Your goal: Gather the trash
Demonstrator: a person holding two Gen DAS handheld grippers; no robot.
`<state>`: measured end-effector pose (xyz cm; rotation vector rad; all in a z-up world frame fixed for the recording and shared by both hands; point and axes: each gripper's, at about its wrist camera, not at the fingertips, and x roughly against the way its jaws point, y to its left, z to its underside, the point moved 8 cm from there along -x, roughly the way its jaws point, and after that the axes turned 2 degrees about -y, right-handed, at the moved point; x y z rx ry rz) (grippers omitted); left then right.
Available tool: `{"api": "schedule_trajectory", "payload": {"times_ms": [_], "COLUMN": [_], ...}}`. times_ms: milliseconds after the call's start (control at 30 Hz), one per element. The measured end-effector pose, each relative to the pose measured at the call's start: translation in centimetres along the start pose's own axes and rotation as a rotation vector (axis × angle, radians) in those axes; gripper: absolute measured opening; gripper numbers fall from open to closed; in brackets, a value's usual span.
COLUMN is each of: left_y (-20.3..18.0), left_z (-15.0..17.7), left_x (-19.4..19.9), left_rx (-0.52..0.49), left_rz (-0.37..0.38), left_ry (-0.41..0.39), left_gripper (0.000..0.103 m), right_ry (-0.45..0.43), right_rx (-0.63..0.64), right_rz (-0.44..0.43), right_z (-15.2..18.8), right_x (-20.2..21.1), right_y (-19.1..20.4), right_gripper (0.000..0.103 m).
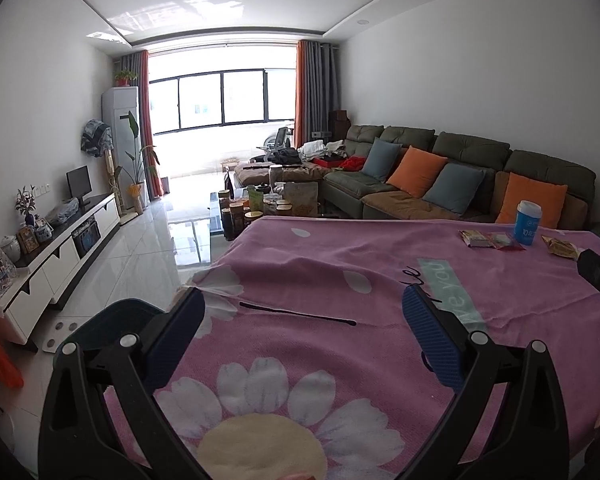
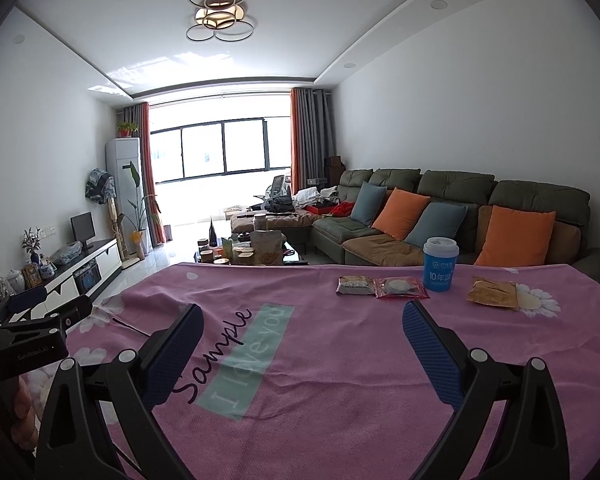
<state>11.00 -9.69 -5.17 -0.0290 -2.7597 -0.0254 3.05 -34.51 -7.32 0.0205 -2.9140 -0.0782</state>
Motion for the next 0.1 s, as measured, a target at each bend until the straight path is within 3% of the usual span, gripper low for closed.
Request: {"api": "schedule_trajectory", "payload": {"times_ms": [100], "left_y": [0.2], "left_z": [0.4], "left_x": [-4.0], "left_rx": [0.003], "left_rz": [0.027], "left_ry": [0.146], "left_gripper": [0.097], "right_ry": [0.071], "right_rx": [-0.012], "right_rz": [0.018], "right_z": [0.6], "right_x": [-1.1], "right_y": [-1.9], "right_gripper": [0.096]}}
